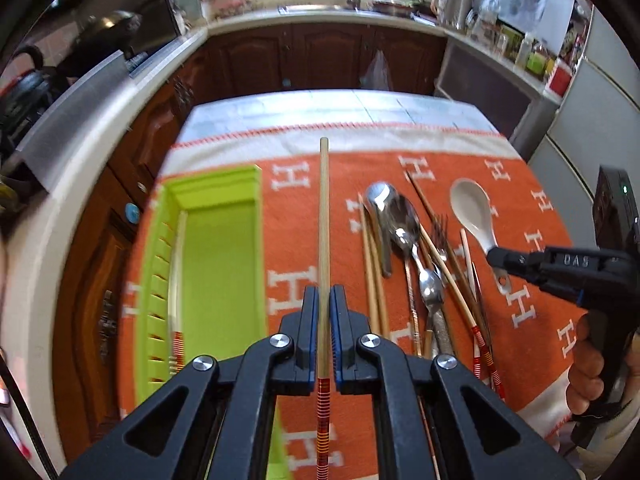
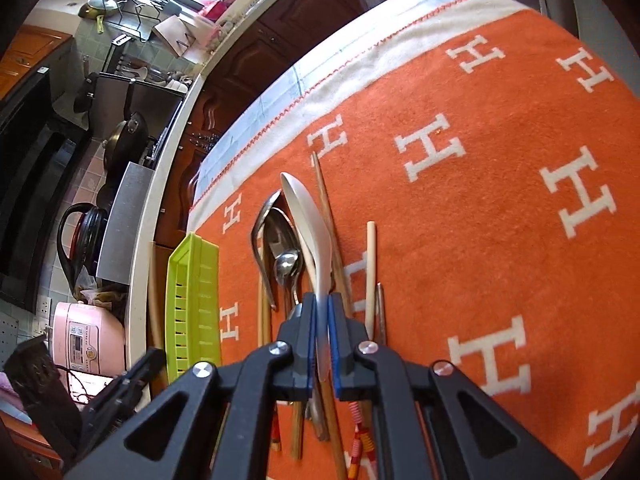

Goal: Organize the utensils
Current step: 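Lower the chopstick into the green tray with the left gripper while the right carries the spoon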

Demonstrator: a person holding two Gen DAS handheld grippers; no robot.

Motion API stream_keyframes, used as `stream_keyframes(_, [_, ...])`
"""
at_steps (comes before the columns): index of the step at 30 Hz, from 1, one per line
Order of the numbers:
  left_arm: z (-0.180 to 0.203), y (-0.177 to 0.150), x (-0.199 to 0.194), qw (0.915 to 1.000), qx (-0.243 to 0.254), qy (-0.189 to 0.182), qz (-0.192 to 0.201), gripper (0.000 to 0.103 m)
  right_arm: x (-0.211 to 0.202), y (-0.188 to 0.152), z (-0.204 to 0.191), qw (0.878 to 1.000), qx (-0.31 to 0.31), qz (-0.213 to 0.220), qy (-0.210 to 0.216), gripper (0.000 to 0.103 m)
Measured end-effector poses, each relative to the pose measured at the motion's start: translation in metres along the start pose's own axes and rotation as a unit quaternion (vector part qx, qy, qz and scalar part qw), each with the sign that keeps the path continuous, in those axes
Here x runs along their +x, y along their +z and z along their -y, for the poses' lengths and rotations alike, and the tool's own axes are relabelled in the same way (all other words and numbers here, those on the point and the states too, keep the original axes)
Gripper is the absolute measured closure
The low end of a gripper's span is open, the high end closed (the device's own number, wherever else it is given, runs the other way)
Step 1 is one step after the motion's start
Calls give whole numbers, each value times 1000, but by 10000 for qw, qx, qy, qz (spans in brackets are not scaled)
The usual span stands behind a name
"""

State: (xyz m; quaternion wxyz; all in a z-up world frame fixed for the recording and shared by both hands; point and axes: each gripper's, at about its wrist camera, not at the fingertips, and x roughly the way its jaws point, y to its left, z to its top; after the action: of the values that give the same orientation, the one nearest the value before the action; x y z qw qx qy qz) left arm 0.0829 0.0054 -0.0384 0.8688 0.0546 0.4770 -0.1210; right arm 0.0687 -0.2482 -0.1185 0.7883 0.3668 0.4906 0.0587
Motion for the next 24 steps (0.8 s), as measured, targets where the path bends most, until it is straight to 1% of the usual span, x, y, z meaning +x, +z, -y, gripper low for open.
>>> stream_keyframes(3, [-16, 4, -18, 9997, -31, 164, 178, 100, -8, -5, -11, 9999, -130, 82, 36, 98])
stream_keyframes(5, [-28, 6, -24, 9990, -37, 348, 266, 100, -12, -9, -23, 9996, -240, 108, 84, 98])
stream_keyframes(8, [-50, 7, -22, 9986, -209, 424, 243, 100, -14, -15, -44, 9989, -427, 99, 164, 98])
stream_keyframes(12, [-79, 5, -6, 9975, -532, 443, 168, 100, -11, -21, -77, 9968, -762, 67, 220, 98])
stream_keyframes(14, [-91, 4, 7, 9969, -704, 326, 97, 100, -5, -25, -97, 9949, -982, 5, 220, 98])
stream_keyframes(16, [-96, 2, 18, 9968, -764, 230, 67, 100, 1, -28, -113, 9931, -1152, -44, 204, 98])
stream_keyframes(18, [-99, 0, 30, 9966, -786, 240, -13, 100, 11, -30, -130, 9911, -1314, -92, 181, 98])
stream_keyframes(20, [-102, -4, 42, 9962, -852, 165, -120, 100, 24, -30, -148, 9891, -1455, -136, 153, 98])
stream_keyframes(24, [-107, -13, 56, 9952, -929, 185, -255, 99, 51, -30, -171, 9872, -1577, -227, 76, 98])
